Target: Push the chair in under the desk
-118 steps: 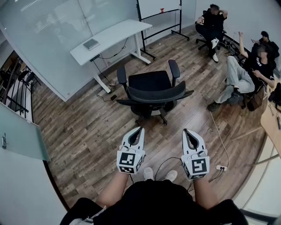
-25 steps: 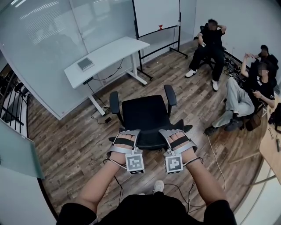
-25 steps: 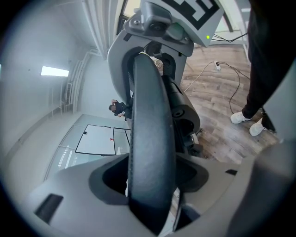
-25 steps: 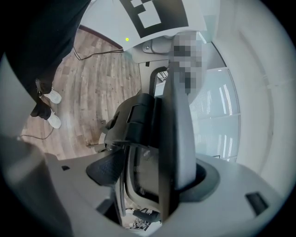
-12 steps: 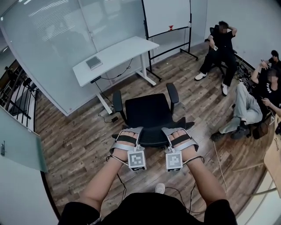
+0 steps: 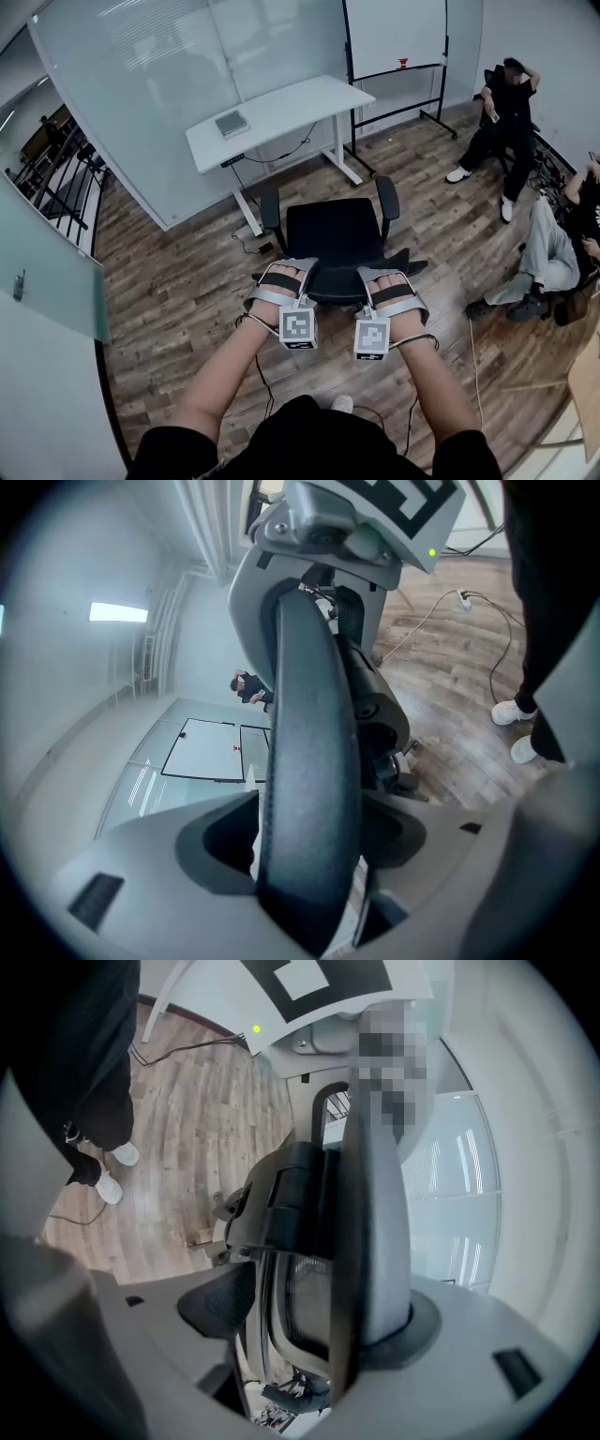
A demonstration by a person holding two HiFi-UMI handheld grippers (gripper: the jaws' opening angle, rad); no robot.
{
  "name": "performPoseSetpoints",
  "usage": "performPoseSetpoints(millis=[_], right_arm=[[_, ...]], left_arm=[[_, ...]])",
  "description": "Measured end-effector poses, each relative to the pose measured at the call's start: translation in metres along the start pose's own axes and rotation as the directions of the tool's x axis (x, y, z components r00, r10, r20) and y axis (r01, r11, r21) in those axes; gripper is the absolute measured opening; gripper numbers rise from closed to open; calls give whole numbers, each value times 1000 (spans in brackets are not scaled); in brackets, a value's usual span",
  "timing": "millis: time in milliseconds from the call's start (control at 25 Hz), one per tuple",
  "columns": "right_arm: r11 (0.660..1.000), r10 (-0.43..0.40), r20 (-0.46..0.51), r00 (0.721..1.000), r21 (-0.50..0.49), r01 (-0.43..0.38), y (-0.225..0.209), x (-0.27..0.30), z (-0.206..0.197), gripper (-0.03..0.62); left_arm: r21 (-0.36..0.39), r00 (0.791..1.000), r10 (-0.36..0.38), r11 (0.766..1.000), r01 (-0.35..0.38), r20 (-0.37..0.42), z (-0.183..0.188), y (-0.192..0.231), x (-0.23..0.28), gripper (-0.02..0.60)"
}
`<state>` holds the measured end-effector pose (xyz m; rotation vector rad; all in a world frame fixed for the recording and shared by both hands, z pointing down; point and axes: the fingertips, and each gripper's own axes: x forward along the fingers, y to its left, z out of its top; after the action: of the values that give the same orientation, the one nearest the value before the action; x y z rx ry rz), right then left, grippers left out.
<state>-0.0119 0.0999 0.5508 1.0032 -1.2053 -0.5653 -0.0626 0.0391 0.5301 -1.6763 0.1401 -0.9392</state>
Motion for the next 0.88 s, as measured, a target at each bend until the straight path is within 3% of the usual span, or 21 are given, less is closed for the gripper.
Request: performPoseSetpoints(millis=[160,320,600,880], right_arm=[[1000,-23,-2,1000,-4,23,-8,7,4,318],[994,-42,71,997,106,35,-26,8,23,318],[998,2,34,999,57,-4,-36,32,16,290],[999,-14,20,1000,48,13,-48,58,15,313]], left_arm=[[-3,1000,-7,1000,7,10,-8,3,6,298],[-39,999,25,999,-24,21,-16,15,11,298],[-96,997,51,994,-46,56,-26,32,31,296],[-83,997,54,995,-49,55,-42,45,52,284]])
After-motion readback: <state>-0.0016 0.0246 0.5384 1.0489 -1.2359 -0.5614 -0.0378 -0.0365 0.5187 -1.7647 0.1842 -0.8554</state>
